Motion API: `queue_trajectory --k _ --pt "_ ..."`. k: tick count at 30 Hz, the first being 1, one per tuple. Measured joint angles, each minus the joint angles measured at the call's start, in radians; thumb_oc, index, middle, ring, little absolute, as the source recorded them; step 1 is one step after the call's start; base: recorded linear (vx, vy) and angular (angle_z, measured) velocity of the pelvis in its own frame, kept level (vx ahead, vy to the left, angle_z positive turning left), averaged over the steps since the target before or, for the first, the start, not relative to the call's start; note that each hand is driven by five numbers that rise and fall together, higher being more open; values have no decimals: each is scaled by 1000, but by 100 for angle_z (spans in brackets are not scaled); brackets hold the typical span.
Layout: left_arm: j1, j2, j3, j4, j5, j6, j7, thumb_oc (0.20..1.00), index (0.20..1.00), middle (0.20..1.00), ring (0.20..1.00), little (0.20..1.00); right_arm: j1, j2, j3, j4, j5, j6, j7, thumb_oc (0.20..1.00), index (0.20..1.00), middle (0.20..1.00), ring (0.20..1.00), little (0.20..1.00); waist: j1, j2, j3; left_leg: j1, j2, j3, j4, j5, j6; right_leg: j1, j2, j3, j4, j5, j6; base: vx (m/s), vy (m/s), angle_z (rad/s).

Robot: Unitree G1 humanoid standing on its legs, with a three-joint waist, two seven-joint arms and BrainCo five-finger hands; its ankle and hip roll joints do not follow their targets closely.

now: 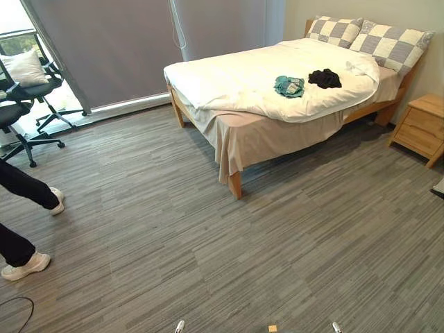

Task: Tidy up the quilt and then pick up the clothes from the bed and put them into the laundry hamper.

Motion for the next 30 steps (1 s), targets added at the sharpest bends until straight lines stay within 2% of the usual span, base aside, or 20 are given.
queue_trajectory --k 1,3,5,8,9,14,16,17,18,19,20,21,23,24,25,26,27,28,30 --pt "-68 22 -94 92 -106 109 81 1000 1000 1000 1000 1000 -69 -20 46 92 158 90 -1 1000 1000 1000 1000 1000 -15 0 8 70 1 14 -87 37 -6 53 -12 -15 -54 14 17 42 27 3" --pt "-138 26 -161 204 -159 194 147 1000 1000 1000 1000 1000 -147 -32 59 203 254 183 -8 1000 1000 1000 1000 1000 -32 1 13 166 0 33 -234 109 -3 118 -18 -21 -128 47 32 53 36 1" --pt "-180 26 -167 219 -173 200 177 1000 1000 1000 1000 1000 -162 -36 58 203 285 197 -12 1000 1000 1000 1000 1000 -32 1 15 194 4 40 -314 153 1 123 -19 -34 -166 61 38 96 68 -10" --pt "-204 22 -167 217 -186 206 182 1000 1000 1000 1000 1000 -175 -35 53 203 287 204 -20 1000 1000 1000 1000 1000 -34 1 36 230 7 40 -367 189 -7 157 -17 -47 -217 96 42 80 69 -1" --pt "-222 15 -168 217 -186 209 181 1000 1000 1000 1000 1000 -177 -38 48 204 287 211 -21 1000 1000 1000 1000 1000 -35 12 51 247 8 39 -391 196 -8 180 -14 -49 -251 107 44 122 135 3" --pt "-232 13 -168 206 -181 217 160 1000 1000 1000 1000 1000 -198 -49 44 196 287 212 -35 1000 1000 1000 1000 1000 -34 17 85 275 3 42 -412 198 -8 223 -16 -51 -317 146 35 59 131 -1" --pt "-268 16 -166 206 -179 220 159 1000 1000 1000 1000 1000 -252 -49 48 196 303 197 -49 1000 1000 1000 1000 1000 -32 18 164 262 -6 57 -377 184 2 196 -28 -52 -257 142 37 107 230 -11" --pt "-303 25 -166 207 -176 232 159 1000 1000 1000 1000 1000 -287 -46 48 196 330 188 -53 1000 1000 1000 1000 1000 -31 8 199 231 -21 60 -320 159 15 157 -50 -61 -178 106 47 172 248 -1" --pt "-317 28 -166 206 -173 238 158 1000 1000 1000 1000 1000 -291 -43 46 198 337 186 -60 1000 1000 1000 1000 1000 -32 2 205 220 -42 61 -290 135 31 139 -59 -63 -133 98 55 246 258 -14" --pt "-349 30 -179 219 -147 259 158 1000 1000 1000 1000 1000 -308 -43 31 194 373 173 -67 1000 1000 1000 1000 1000 -34 -2 242 217 -53 78 -238 95 75 33 -95 -98 124 89 71 211 107 -22" --pt "-353 31 -187 231 -145 264 160 1000 1000 1000 1000 1000 -309 -44 15 184 385 172 -67 1000 1000 1000 1000 1000 -33 -8 253 232 -44 87 -227 88 74 -18 -125 -123 232 94 86 286 -16 -23" --pt "-340 31 -193 226 -147 276 163 1000 1000 1000 1000 1000 -292 -48 8 177 395 185 -66 1000 1000 1000 1000 1000 -47 -1 252 249 -48 101 -225 82 80 -39 -173 -154 289 62 85 306 -99 -19" --pt "-333 36 -191 218 -148 284 165 1000 1000 1000 1000 1000 -288 -54 4 177 395 193 -66 1000 1000 1000 1000 1000 -54 -9 250 252 -54 123 -232 74 74 -53 -203 -148 227 53 113 329 -135 -35" --pt "-335 37 -188 218 -148 300 166 1000 1000 1000 1000 1000 -285 -53 3 178 395 198 -66 1000 1000 1000 1000 1000 -58 -16 254 258 -57 126 -231 72 73 -53 -210 -138 158 56 123 348 -139 -50" --pt "-342 36 -174 217 -148 323 167 1000 1000 1000 1000 1000 -285 -47 4 176 399 222 -61 1000 1000 1000 1000 1000 -77 -36 264 256 -52 128 -230 76 78 -44 -199 -111 19 72 155 514 -187 -34" --pt "-344 42 -171 218 -147 329 168 1000 1000 1000 1000 1000 -281 -44 4 173 399 233 -60 1000 1000 1000 1000 1000 -88 -36 275 257 -50 126 -230 75 78 -49 -194 -96 -20 80 167 521 -189 -15" --pt "-351 47 -160 225 -147 335 170 1000 1000 1000 1000 1000 -268 -41 2 179 397 240 -59 1000 1000 1000 1000 1000 -105 -49 279 260 -49 121 -228 70 75 -51 -192 -79 -88 93 187 838 -304 20" --pt "-362 53 -147 241 -146 339 173 1000 1000 1000 1000 1000 -243 -40 0 187 392 256 -48 1000 1000 1000 1000 1000 -122 -67 285 263 -49 105 -220 52 71 -44 -181 -50 -211 110 215 599 -215 22" --pt "-361 72 -138 255 -142 341 171 1000 1000 1000 1000 1000 -197 -39 -11 204 389 275 -34 1000 1000 1000 1000 1000 -150 -89 298 284 -48 81 -202 18 57 -32 -177 -30 -338 127 230 687 -281 35"
